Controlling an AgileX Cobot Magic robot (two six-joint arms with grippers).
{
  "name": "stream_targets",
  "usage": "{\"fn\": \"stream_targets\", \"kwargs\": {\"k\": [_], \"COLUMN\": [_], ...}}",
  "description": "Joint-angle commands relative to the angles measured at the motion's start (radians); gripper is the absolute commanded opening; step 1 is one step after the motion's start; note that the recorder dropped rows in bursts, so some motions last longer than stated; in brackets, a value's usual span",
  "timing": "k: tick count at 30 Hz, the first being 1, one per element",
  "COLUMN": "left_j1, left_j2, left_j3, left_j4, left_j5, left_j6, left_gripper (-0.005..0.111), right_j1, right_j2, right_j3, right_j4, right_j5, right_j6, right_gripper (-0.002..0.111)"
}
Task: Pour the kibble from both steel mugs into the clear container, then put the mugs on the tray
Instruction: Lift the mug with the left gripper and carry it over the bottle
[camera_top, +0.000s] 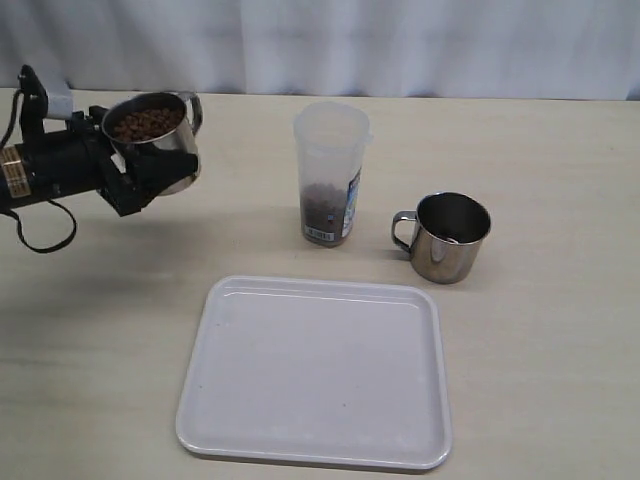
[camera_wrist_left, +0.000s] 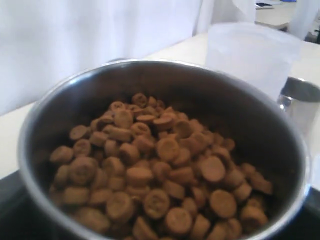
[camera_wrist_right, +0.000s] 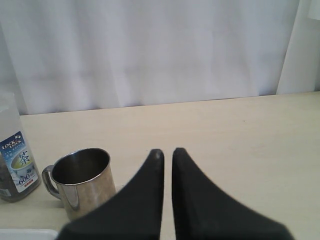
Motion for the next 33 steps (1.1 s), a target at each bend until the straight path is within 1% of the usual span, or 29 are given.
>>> {"fn": "stream_targets", "kwargs": {"k": [1, 3, 4, 8, 9, 10, 11, 12, 13, 15, 16, 18, 20, 24, 29, 33], "left_j1": [-0.078, -0.128, -0.181, -0.283, -0.337, -0.378, -0.406, -0.424, -0.463, -0.501, -0.517, -0.541, -0.552, -0.552, -0.552, -0.552], "left_j2": [-0.164, -0.220, -0.273, -0.356, -0.386, -0.401, -0.410, -0.418, -0.423, -0.427, -0.427, -0.427, -0.427, -0.429, -0.429, -0.444], "left_j3": [0.066, 0.076, 0.076, 0.076, 0.076, 0.076, 0.076, 0.076, 0.076, 0.068, 0.056, 0.015, -0.016, -0.022, -0.020, 0.034], "left_j4": [-0.193, -0.253, -0.298, -0.445, -0.545, -0.658, -0.745, -0.814, -0.930, -1.053, -1.095, -1.136, -1.136, -1.136, -1.125, -1.091], "left_j5": [0.163, 0.278, 0.362, 0.501, 0.570, 0.610, 0.642, 0.657, 0.665, 0.677, 0.701, 0.790, 0.846, 0.850, 0.928, 0.935], "left_j6": [0.050, 0.083, 0.098, 0.196, 0.300, 0.414, 0.519, 0.580, 0.713, 0.853, 0.897, 0.959, 0.959, 0.904, 0.878, 0.876], "left_gripper": [0.000, 0.000, 0.000, 0.000, 0.000, 0.000, 0.000, 0.000, 0.000, 0.000, 0.000, 0.000, 0.000, 0.000, 0.000, 0.000], "right_j1": [0.003, 0.003, 0.003, 0.003, 0.003, 0.003, 0.003, 0.003, 0.003, 0.003, 0.003, 0.003, 0.003, 0.003, 0.003, 0.003], "right_j2": [-0.003, -0.003, -0.003, -0.003, -0.003, -0.003, -0.003, -0.003, -0.003, -0.003, -0.003, -0.003, -0.003, -0.003, -0.003, -0.003], "right_j3": [0.003, 0.003, 0.003, 0.003, 0.003, 0.003, 0.003, 0.003, 0.003, 0.003, 0.003, 0.003, 0.003, 0.003, 0.003, 0.003], "right_j4": [0.005, 0.005, 0.005, 0.005, 0.005, 0.005, 0.005, 0.005, 0.005, 0.005, 0.005, 0.005, 0.005, 0.005, 0.005, 0.005], "right_j5": [0.002, 0.002, 0.002, 0.002, 0.002, 0.002, 0.002, 0.002, 0.002, 0.002, 0.002, 0.002, 0.002, 0.002, 0.002, 0.002], "right_j6": [-0.005, -0.005, -0.005, -0.005, -0.005, -0.005, -0.005, -0.005, -0.005, -0.005, -0.005, -0.005, -0.005, -0.005, -0.005, -0.005], "right_gripper": [0.005, 0.005, 0.005, 0.005, 0.005, 0.005, 0.005, 0.005, 0.005, 0.005, 0.005, 0.005, 0.005, 0.005, 0.005, 0.005]}}
